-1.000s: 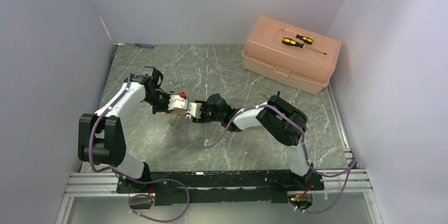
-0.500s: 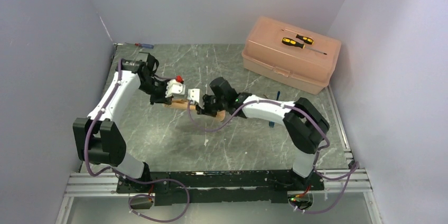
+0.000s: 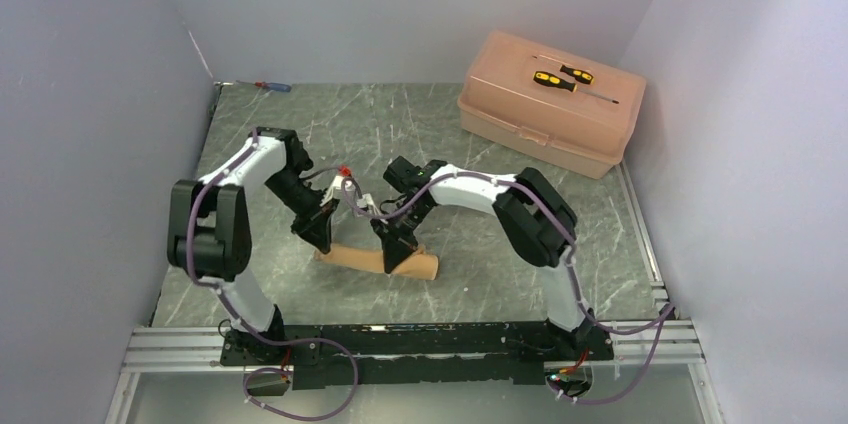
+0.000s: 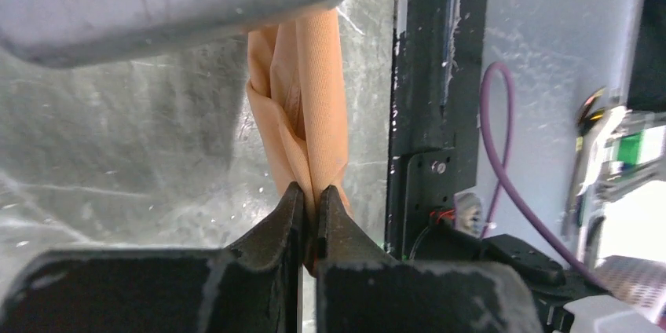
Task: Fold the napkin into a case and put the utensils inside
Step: Turn over the smaller rectangle folded napkin at the center of the board.
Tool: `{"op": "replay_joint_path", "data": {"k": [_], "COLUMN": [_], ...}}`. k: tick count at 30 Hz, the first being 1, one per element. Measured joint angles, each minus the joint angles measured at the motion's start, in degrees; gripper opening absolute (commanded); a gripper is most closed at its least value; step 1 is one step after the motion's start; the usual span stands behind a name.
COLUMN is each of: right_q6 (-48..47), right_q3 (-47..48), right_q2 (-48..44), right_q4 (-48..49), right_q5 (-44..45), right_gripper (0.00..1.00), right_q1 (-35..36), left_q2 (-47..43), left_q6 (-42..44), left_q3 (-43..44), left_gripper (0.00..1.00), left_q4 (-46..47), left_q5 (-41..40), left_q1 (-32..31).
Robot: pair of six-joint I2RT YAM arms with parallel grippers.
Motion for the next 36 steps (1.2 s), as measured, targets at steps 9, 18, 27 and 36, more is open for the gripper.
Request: {"op": "replay_joint_path", "data": {"k": [9, 18, 27, 36], "right_q6": [-2.8, -2.3, 12.9, 30.8], "right_q3": [7.8, 15.6, -2.0, -17.7], "right_q2": [10.6, 15.5, 0.5, -16.0], "right_q4": [-9.0, -13.1, 8.5, 34.2], "right_q5": [-6.3, -9.3, 0.8, 3.3], "right_gripper": [0.26, 1.00, 0.76, 0.00], "right_q1": [-3.9, -8.6, -14.3, -12.5], "left_q2": [16.7, 30.2, 33.1, 33.2], "left_q6": [-4.8, -12.7, -25.3, -35.1], "left_q3": [4.0, 9.4, 10.7, 9.9], "left_gripper": [0.03, 0.03, 0.03, 0.02], "left_q4": [-0.8, -0.8, 1.5, 5.5], "left_q5": [3.7, 3.8, 3.9, 4.8], "left_q1": [2.9, 6.3, 8.5, 10.9]}}
